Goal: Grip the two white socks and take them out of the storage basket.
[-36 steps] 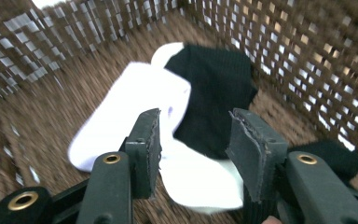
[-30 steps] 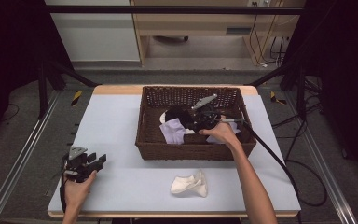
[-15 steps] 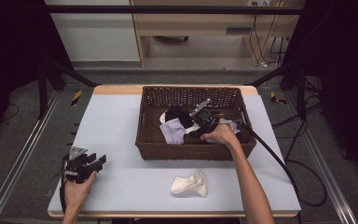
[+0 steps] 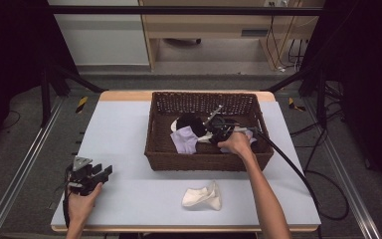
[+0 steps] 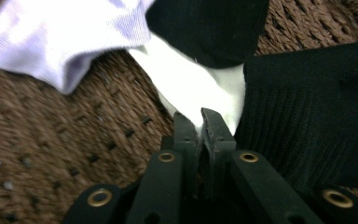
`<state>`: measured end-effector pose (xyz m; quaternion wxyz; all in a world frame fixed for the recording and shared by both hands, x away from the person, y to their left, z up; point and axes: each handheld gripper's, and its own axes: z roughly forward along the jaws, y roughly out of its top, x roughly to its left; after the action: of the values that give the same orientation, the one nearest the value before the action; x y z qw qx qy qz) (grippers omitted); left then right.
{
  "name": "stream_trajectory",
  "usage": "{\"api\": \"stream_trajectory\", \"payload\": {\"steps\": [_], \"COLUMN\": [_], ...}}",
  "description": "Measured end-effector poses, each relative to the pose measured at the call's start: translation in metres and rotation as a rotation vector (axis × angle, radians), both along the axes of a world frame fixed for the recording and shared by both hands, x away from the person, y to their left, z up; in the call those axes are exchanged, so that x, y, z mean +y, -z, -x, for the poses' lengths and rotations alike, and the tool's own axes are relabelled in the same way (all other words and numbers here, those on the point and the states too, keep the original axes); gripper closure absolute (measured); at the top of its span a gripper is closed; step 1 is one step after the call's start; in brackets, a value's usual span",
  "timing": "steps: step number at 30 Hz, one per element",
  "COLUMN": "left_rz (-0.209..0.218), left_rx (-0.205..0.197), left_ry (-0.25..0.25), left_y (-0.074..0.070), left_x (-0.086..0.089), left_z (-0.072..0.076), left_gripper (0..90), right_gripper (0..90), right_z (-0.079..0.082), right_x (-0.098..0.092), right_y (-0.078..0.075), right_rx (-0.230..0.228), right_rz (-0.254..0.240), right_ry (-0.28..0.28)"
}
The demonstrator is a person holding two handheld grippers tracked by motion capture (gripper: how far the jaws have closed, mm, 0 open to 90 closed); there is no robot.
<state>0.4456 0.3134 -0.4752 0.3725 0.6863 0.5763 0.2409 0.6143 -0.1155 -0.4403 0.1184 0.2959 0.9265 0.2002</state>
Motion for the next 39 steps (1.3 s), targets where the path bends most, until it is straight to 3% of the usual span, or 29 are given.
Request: {"api": "stream_trajectory", "payload": {"steps": [4, 8, 9, 10, 11, 14, 15, 16, 20, 29, 30, 31, 32, 33, 34, 39], "left_rz": [0.0, 0.002, 0.002, -0.002, -0.002, -0.003, -0.003, -0.003, 0.001, -0.007, -0.005, -0.005, -0.004, -0.005, -0.009, -0.014], "left_rx": [-0.002, -0.006, -0.006, -0.008, -0.008, -0.011, -0.011, -0.011, -0.012, -0.021, -0.023, -0.023, -0.023, -0.022, -0.02, -0.021], "left_ry": [-0.003, -0.004, -0.004, -0.003, -0.003, 0.002, 0.002, 0.003, 0.002, 0.005, 0.004, 0.004, 0.004, 0.004, 0.006, 0.006], "left_y": [-0.001, -0.001, -0.001, -0.002, -0.002, -0.003, -0.003, -0.003, -0.003, -0.005, -0.006, -0.006, -0.006, -0.006, -0.006, -0.006], "left_x": [0.001, 0.001, 0.001, 0.0, 0.0, -0.001, -0.001, -0.001, 0.0, -0.002, -0.002, -0.002, -0.002, -0.002, -0.002, -0.003], "left_z": [0.001, 0.002, 0.002, 0.002, 0.002, 0.002, 0.002, 0.002, 0.003, 0.004, 0.005, 0.005, 0.005, 0.005, 0.005, 0.004], "left_gripper": [53.8, 53.8, 53.8, 53.8, 53.8, 53.8, 53.8, 53.8, 53.8, 53.8, 53.8, 53.8, 53.9, 53.9, 53.9, 53.9], "right_gripper": [87.1, 87.2, 87.2, 87.1, 87.1, 87.2, 87.2, 87.2, 87.2, 87.2, 87.2, 87.2, 87.2, 87.2, 87.2, 87.1], "right_z": [0.001, 0.005, 0.005, 0.006, 0.006, 0.01, 0.01, 0.013, 0.019, 0.041, 0.048, 0.048, 0.056, 0.056, 0.063, 0.081], "right_x": [0.0, -0.002, -0.002, -0.004, -0.004, -0.01, -0.01, -0.014, -0.021, -0.037, -0.04, -0.04, -0.043, -0.043, -0.045, -0.05], "right_y": [-0.004, -0.015, -0.015, -0.023, -0.023, -0.04, -0.04, -0.05, -0.064, -0.096, -0.106, -0.106, -0.117, -0.117, -0.125, -0.144], "right_rx": [-0.006, -0.055, -0.055, -0.079, -0.079, -0.138, -0.138, -0.169, -0.209, -0.307, -0.339, -0.339, -0.379, -0.379, -0.411, -0.463], "right_rz": [-0.019, -0.099, -0.099, -0.138, -0.138, -0.222, -0.222, -0.268, -0.318, -0.413, -0.455, -0.455, -0.489, -0.489, -0.509, -0.573], "right_ry": [0.009, -0.006, -0.006, -0.001, -0.001, -0.004, -0.004, -0.012, -0.019, -0.026, -0.027, -0.027, -0.029, -0.029, -0.033, -0.055]}}
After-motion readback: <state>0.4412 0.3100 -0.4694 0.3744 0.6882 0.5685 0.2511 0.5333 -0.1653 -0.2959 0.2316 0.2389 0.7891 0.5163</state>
